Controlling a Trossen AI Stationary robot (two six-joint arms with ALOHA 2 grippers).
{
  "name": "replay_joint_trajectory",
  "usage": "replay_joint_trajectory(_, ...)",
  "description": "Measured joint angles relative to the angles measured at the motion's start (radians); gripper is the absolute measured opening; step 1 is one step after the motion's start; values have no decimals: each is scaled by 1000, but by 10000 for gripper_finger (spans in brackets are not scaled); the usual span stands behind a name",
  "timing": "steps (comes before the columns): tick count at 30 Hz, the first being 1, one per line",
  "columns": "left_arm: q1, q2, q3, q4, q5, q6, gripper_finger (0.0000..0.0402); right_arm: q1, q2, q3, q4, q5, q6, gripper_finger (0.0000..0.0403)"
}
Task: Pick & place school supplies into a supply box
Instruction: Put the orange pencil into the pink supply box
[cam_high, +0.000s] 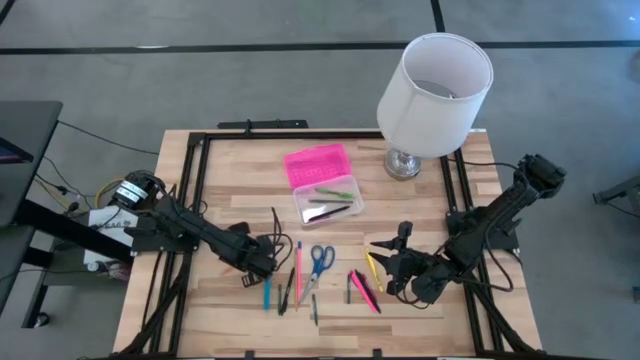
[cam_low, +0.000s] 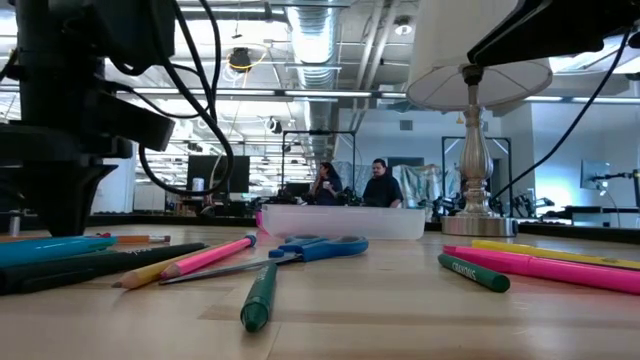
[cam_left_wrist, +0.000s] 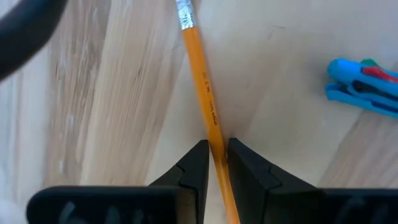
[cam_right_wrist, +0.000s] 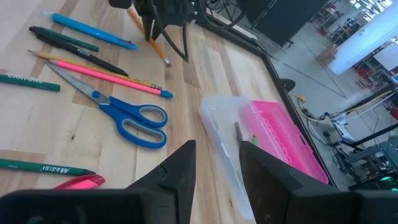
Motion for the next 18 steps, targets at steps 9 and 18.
replay_joint_trajectory(9, 1, 2, 0, 7, 4, -58, 54, 2, 1, 0, -2, -1, 5, 118)
replay_joint_trajectory(18, 0, 2, -1, 13, -6, -50, 48, 2, 1, 0, -38, -1, 37, 118)
